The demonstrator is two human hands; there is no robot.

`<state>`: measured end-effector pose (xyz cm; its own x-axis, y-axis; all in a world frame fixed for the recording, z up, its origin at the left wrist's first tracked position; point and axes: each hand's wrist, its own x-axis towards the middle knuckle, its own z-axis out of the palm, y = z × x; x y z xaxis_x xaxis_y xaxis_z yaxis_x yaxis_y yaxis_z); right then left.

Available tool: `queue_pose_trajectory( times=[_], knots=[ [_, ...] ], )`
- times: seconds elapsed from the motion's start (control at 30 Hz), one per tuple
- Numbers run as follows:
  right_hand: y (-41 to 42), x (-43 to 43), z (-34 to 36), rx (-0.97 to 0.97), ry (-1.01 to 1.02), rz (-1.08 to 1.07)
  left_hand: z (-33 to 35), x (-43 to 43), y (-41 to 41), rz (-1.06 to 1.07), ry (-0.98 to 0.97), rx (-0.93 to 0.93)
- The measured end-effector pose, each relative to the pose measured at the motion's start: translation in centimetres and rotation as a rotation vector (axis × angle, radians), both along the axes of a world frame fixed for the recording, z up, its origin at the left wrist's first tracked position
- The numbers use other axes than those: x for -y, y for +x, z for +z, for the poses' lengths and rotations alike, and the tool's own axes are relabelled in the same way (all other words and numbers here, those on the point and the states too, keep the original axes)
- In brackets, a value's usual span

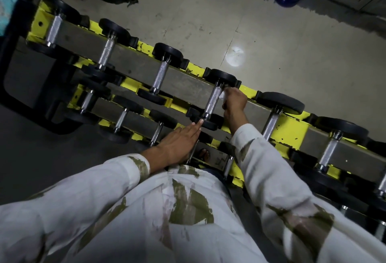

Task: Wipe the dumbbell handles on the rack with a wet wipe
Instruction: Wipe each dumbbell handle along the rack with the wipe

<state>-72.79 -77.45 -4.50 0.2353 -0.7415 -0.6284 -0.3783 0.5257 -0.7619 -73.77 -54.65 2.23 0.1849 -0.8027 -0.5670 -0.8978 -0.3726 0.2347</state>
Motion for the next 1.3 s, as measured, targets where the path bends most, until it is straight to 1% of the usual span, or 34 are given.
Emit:
queue_pose_trajectory(
  times=[0.07, 0.1, 0.17, 0.23, 0.3, 0.4, 0.5, 0.67, 0.77, 0.83, 0.9, 0.97, 1.03, 1.17, 1.3],
  knots=[
    [-0.8, -1.1, 0.1, -0.067, -0.369, 0.124, -0.2, 0.0, -0.1, 0.000, -0.009, 0.007],
    [-1.1, -1.5, 0.1, -0.107, -0.546, 0.231, -0.4, 0.0, -0.2, -0.004, -0.011, 0.013],
    [-1.7, -1.9, 0.5, -0.213, -0.864, 0.499, -0.7, 0.0, -0.3, -0.011, -0.010, 0.027],
    [-2.1, -1.4, 0.9, -0.346, -1.134, 0.764, -0.8, -0.1, -0.3, -0.011, -0.007, 0.033],
    [-2.4, -0.6, 0.7, -0.448, -1.298, 0.976, -1.0, -0.2, -0.1, -0.010, -0.014, 0.037],
    [-2.1, 0.2, 0.6, -0.524, -1.420, 1.216, -1.2, -0.1, -0.2, -0.010, -0.027, 0.039],
    [-0.1, 0.0, 2.3, -0.616, -1.427, 1.392, -1.5, -0.1, -0.3, -0.006, -0.026, 0.032],
    [4.1, -1.8, 4.8, -0.882, -1.386, 1.728, -1.8, 0.1, -0.4, -0.008, -0.035, 0.040],
    [4.8, -2.9, 4.3, -0.958, -1.328, 1.888, -1.9, 0.4, -0.9, 0.022, -0.045, 0.035],
    [5.0, -3.3, 3.9, -0.982, -1.252, 1.959, -1.8, 0.5, -1.2, 0.050, -0.063, 0.035],
    [5.4, -3.4, 3.9, -0.955, -1.123, 1.999, -1.6, 0.5, -1.3, 0.059, -0.080, 0.046],
    [5.6, -3.2, 4.1, -0.892, -0.971, 2.038, -1.7, 0.4, -1.4, 0.060, -0.089, 0.056],
    [5.3, -3.2, 4.2, -0.830, -0.860, 2.060, -2.0, 0.3, -1.3, 0.064, -0.089, 0.054],
    [3.5, -3.3, 3.2, -0.646, -0.815, 2.039, -2.3, -0.1, -0.6, 0.035, -0.043, 0.051],
    [-0.1, -1.2, 3.2, -0.397, -0.936, 1.893, -1.9, -0.1, -0.3, -0.006, -0.009, 0.045]
  ],
)
